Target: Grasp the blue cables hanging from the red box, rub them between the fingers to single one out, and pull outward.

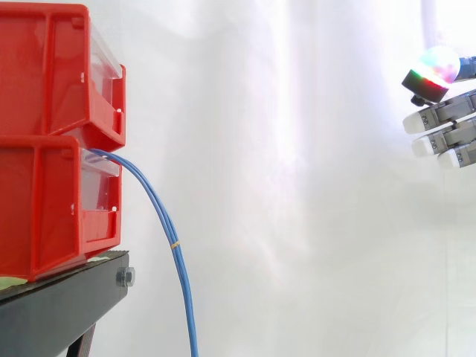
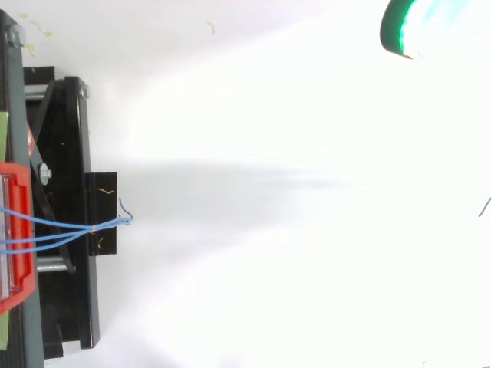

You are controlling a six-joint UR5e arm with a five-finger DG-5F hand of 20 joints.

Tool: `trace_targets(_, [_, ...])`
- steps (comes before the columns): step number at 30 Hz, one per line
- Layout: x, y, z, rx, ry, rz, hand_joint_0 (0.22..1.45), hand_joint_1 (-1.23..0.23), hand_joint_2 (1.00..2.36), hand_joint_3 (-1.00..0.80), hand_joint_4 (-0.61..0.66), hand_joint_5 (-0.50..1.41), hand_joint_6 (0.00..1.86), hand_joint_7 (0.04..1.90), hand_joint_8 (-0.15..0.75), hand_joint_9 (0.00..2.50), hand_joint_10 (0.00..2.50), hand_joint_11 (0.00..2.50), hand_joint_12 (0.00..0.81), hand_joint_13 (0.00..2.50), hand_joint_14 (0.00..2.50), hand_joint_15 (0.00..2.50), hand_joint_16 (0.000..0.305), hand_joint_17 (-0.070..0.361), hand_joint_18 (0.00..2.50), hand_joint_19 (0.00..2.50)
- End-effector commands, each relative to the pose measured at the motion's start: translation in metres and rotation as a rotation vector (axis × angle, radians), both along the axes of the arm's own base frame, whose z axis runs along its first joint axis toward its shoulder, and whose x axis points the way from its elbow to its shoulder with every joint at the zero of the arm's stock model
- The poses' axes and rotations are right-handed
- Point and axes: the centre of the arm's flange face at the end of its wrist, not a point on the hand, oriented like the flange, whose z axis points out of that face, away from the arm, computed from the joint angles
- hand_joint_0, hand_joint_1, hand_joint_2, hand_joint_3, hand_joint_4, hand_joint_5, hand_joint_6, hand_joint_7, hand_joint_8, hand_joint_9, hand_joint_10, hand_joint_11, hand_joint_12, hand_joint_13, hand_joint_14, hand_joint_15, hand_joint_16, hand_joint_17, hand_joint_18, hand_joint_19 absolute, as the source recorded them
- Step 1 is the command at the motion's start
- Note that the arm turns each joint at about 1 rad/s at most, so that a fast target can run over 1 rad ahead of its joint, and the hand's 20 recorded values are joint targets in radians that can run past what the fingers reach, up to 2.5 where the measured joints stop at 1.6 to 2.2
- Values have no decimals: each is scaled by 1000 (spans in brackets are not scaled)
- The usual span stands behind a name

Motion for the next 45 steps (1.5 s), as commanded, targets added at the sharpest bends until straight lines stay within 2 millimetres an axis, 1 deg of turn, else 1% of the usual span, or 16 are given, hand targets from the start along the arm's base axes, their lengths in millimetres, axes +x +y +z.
trace_targets(1, [0,0,0,0,0,0,456,-463,1000,-500,185,-272,501,667,252,29,0,0,387,0,3,124,64,144,0,152])
trace_targets(3, [0,0,0,0,0,0,460,-479,1000,-500,189,-270,501,666,254,47,0,0,386,0,3,118,64,143,0,145])
trace_targets(7, [0,0,0,0,0,0,471,-620,1000,-500,192,-265,501,665,248,65,0,0,379,0,2,111,62,140,0,137])
trace_targets(12, [-1,-2,0,0,0,-3,484,-678,1000,-500,215,-254,501,671,250,106,0,0,378,0,3,116,60,135,0,140])
trace_targets(15, [0,1,0,-4,1,2,522,-767,1000,-500,215,-244,501,647,248,157,0,0,368,55,2,75,53,119,0,0])
trace_targets(21, [5,1,-5,-32,5,-34,548,-782,1000,-500,202,-243,501,666,227,91,0,0,340,0,2,80,49,110,0,0])
trace_targets(23, [11,2,-9,-64,-5,-60,550,-782,1000,-500,205,-240,501,670,227,95,0,0,337,0,2,75,49,110,0,0])
trace_targets(25, [16,5,-6,-86,-35,-68,549,-803,1000,-500,224,-228,501,643,234,144,0,0,343,4,2,45,49,111,0,0])
trace_targets(28, [31,10,-11,-124,-86,-81,536,-792,1000,-500,236,-222,501,638,236,170,0,0,348,10,0,44,50,113,0,0])
trace_targets(31, [49,14,-34,-132,-101,-80,518,-781,1000,-500,249,-218,501,638,247,203,0,0,354,16,0,42,51,114,0,0])
trace_targets(35, [64,24,-60,-134,-94,-63,501,-762,1000,-500,264,-212,501,642,255,243,0,0,360,26,0,46,52,116,0,0])
trace_targets(37, [67,28,-66,-133,-87,-58,499,-758,1000,-500,265,-210,501,641,258,248,0,0,361,27,0,49,52,116,0,0])
trace_targets(38, [72,32,-77,-134,-71,-58,498,-754,1000,-500,266,-209,501,645,258,250,0,0,362,28,0,51,52,116,0,0])
trace_targets(41, [79,34,-90,-131,-62,-67,495,-744,1000,-500,267,-208,501,645,261,255,0,0,364,31,2,55,52,117,0,0])
trace_targets(43, [99,41,-103,-131,-79,-77,493,-738,1000,-500,268,-208,501,646,262,260,0,0,364,34,0,55,52,117,0,0])
trace_targets(45, [104,43,-107,-131,-73,-74,491,-725,1000,-500,268,-207,501,645,264,263,0,0,365,38,0,52,52,117,0,0])
